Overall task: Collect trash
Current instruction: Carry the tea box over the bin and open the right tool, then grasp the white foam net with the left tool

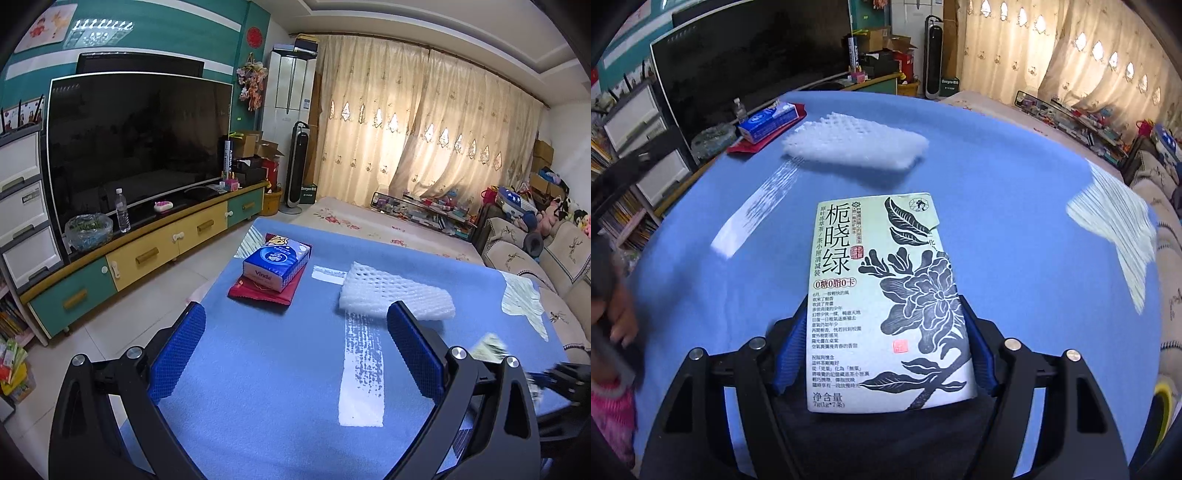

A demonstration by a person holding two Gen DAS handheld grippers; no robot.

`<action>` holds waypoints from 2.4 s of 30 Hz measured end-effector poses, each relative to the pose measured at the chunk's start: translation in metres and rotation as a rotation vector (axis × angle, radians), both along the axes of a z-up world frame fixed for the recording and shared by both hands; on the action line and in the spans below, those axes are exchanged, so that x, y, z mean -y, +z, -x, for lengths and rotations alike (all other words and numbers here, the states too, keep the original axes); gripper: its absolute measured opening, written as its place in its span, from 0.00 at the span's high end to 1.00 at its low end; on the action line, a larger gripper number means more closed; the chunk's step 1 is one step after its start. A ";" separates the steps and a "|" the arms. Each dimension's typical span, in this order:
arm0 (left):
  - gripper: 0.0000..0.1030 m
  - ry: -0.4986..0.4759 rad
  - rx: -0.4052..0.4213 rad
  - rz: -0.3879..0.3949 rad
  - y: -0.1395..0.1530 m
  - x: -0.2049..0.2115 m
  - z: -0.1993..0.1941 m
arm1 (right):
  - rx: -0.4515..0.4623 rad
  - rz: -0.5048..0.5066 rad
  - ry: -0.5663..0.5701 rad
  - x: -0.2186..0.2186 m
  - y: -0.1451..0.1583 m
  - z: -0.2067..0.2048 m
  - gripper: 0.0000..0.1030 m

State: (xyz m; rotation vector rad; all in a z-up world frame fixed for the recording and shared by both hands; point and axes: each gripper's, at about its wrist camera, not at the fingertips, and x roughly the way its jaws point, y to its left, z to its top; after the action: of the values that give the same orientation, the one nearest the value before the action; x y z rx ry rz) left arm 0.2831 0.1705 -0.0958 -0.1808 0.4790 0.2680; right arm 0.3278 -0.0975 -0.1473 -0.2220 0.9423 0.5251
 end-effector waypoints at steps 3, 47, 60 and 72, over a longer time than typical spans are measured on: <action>0.06 -0.004 0.002 -0.016 -0.001 0.003 0.000 | 0.024 -0.046 -0.040 0.033 0.011 0.022 0.32; 0.06 -0.334 -0.223 -0.112 -0.002 0.070 -0.083 | 0.050 -0.157 -0.834 0.388 -0.023 0.080 0.26; 0.15 -0.599 -0.402 -0.356 -0.045 0.120 -0.173 | 0.029 -0.164 -0.835 0.392 -0.027 0.077 0.26; 0.87 -0.572 -0.385 -0.238 -0.035 0.107 -0.187 | 0.022 -0.190 -0.808 0.388 -0.031 0.074 0.26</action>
State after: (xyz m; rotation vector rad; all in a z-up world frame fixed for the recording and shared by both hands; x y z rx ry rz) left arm 0.4702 0.0632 -0.1307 0.2468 0.8505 -0.2081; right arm 0.2537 -0.4858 -0.1779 0.3219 0.8694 -0.1367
